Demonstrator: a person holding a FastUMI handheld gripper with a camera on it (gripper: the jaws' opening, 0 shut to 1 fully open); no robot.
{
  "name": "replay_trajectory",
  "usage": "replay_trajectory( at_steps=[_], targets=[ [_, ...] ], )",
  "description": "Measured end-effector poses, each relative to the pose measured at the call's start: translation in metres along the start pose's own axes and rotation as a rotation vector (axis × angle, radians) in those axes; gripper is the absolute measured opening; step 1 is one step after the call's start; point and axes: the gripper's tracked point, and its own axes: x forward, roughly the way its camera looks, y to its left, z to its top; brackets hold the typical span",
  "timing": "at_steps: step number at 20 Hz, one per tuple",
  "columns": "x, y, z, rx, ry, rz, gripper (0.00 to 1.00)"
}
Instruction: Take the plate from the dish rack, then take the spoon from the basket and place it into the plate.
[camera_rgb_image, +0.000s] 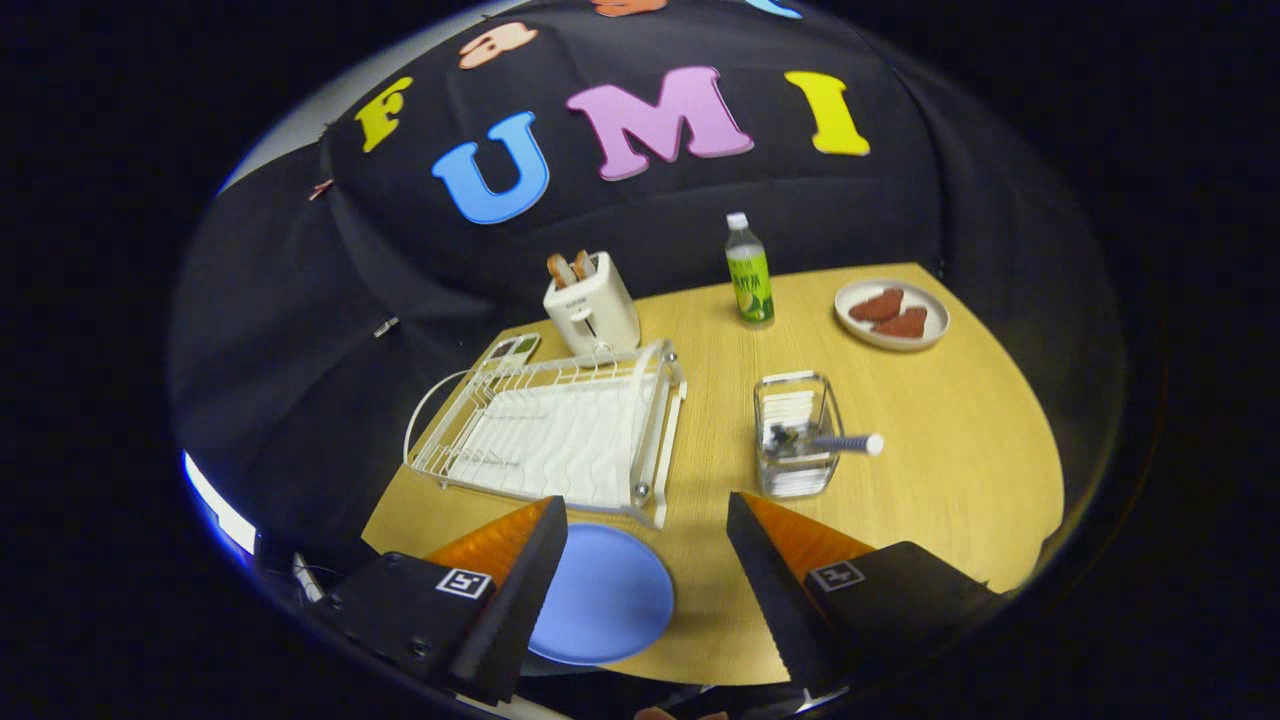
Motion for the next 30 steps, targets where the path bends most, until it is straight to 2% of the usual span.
replay_trajectory(
  at_steps=[2,5,10,14,16,17,18,20,21,22,26,27,30],
  targets=[
    [-0.007,-0.008,0.037,-0.082,-0.064,-0.022,0.99],
    [0.000,-0.034,0.063,-0.153,-0.075,-0.065,0.99],
    [0.025,-0.094,0.044,-0.268,0.053,-0.119,0.97],
    [0.050,-0.118,0.009,-0.308,0.168,-0.119,0.79],
    [0.060,-0.131,-0.007,-0.320,0.214,-0.135,0.63],
    [0.064,-0.135,-0.013,-0.318,0.233,-0.144,0.48],
    [0.065,-0.137,-0.016,-0.312,0.242,-0.147,0.43],
    [0.074,-0.144,-0.022,-0.294,0.262,-0.166,0.41],
    [0.072,-0.147,-0.024,-0.288,0.276,-0.178,0.31],
    [0.073,-0.147,-0.028,-0.275,0.289,-0.181,0.26],
    [0.069,-0.142,-0.039,-0.225,0.336,-0.146,0.24],
    [0.071,-0.144,-0.042,-0.217,0.337,-0.152,0.17],
    [0.066,-0.147,-0.039,-0.221,0.337,-0.170,0.13]
  ],
)
